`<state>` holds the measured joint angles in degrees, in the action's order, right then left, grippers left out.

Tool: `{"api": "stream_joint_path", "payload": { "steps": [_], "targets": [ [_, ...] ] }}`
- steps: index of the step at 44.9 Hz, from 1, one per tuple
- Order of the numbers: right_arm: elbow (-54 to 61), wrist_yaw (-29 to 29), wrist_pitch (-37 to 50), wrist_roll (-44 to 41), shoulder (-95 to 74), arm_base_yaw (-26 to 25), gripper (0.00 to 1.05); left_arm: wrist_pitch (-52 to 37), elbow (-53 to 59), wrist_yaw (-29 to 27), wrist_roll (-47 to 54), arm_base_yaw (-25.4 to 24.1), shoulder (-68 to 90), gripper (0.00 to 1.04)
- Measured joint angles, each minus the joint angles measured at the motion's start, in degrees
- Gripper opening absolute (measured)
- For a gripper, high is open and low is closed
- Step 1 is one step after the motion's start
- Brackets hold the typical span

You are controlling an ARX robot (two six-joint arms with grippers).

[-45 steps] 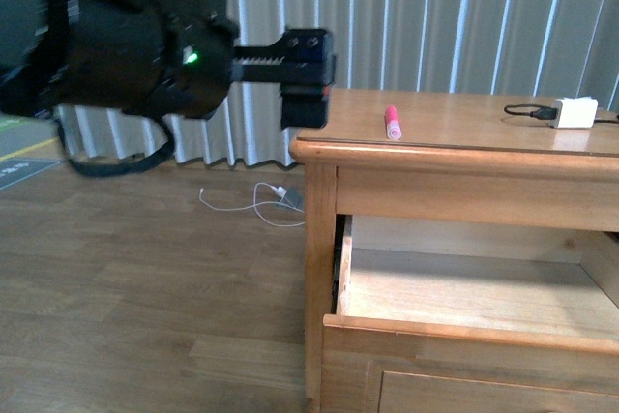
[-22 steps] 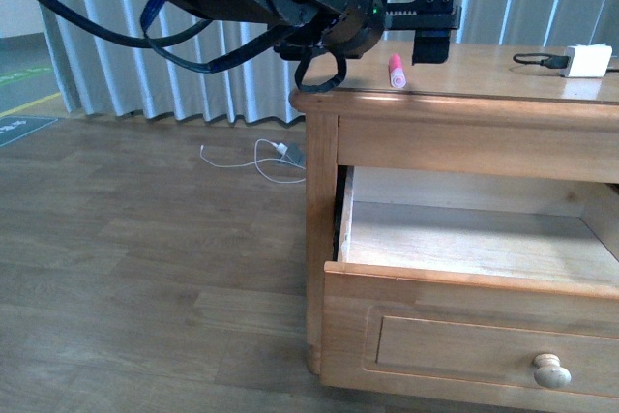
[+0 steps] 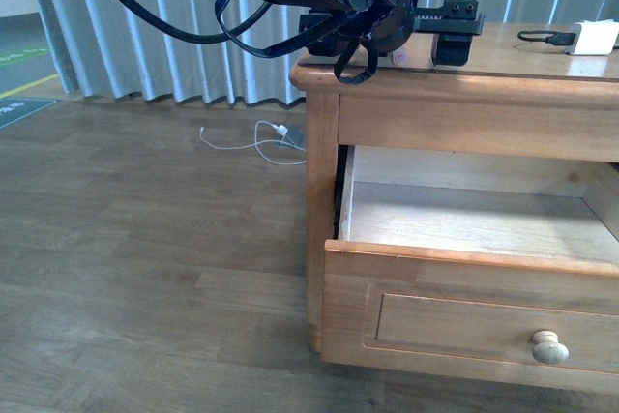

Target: Place pink marker in drawer with both arms

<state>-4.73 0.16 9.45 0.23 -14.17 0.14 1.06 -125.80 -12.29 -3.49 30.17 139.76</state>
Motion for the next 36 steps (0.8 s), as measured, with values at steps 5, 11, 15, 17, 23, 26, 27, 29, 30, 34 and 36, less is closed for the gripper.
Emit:
{"api": "stream_joint_path", "payload": {
  "steps": [5, 11, 15, 17, 23, 26, 27, 29, 30, 34, 36],
  "targets": [
    [0.00, 0.00, 0.00, 0.00, 0.00, 0.00, 0.96, 3.02, -2.43, -0.72, 0.37, 0.07, 1.16, 0.99],
    [0.00, 0.00, 0.00, -0.02, 0.00, 0.00, 0.96, 7.41, -5.07, -1.07, 1.53, 0.20, 1.77, 0.99],
    [0.00, 0.00, 0.00, 0.00, 0.00, 0.00, 0.96, 8.20, -5.70, -1.27, 2.01, 0.22, 1.90, 0.99],
    [0.00, 0.00, 0.00, 0.00, 0.00, 0.00, 0.96, 9.05, -6.71, -1.18, 2.08, 0.22, 2.32, 0.99],
    [0.00, 0.00, 0.00, 0.00, 0.00, 0.00, 0.96, 10.73, -8.61, -0.66, 3.15, 0.20, 3.04, 0.91],
    [0.00, -0.02, 0.00, -0.02, 0.00, 0.00, 0.96, 10.80, -8.70, -0.61, 3.37, 0.20, 3.08, 0.82],
    [0.00, -0.02, 0.00, 0.00, 0.00, 0.00, 0.96, 10.80, -8.70, -0.57, 3.48, 0.17, 3.08, 0.79],
    [0.00, 0.00, 0.00, -0.02, 0.00, 0.00, 0.96, 10.78, -8.70, -0.57, 3.52, 0.17, 3.08, 0.73],
    [0.02, -0.02, 0.00, 0.00, 0.00, 0.00, 0.96, 10.73, -8.66, -0.55, 3.61, 0.17, 3.08, 0.68],
    [0.00, 0.00, 0.00, 0.00, 0.00, 0.00, 0.96, 9.53, -7.48, -0.15, 3.67, 0.15, 2.93, 0.52],
    [0.00, 0.00, 0.00, 0.00, 0.00, 0.00, 0.96, 8.87, -6.56, -0.15, 3.67, 0.11, 2.51, 0.45]
  ]
}}
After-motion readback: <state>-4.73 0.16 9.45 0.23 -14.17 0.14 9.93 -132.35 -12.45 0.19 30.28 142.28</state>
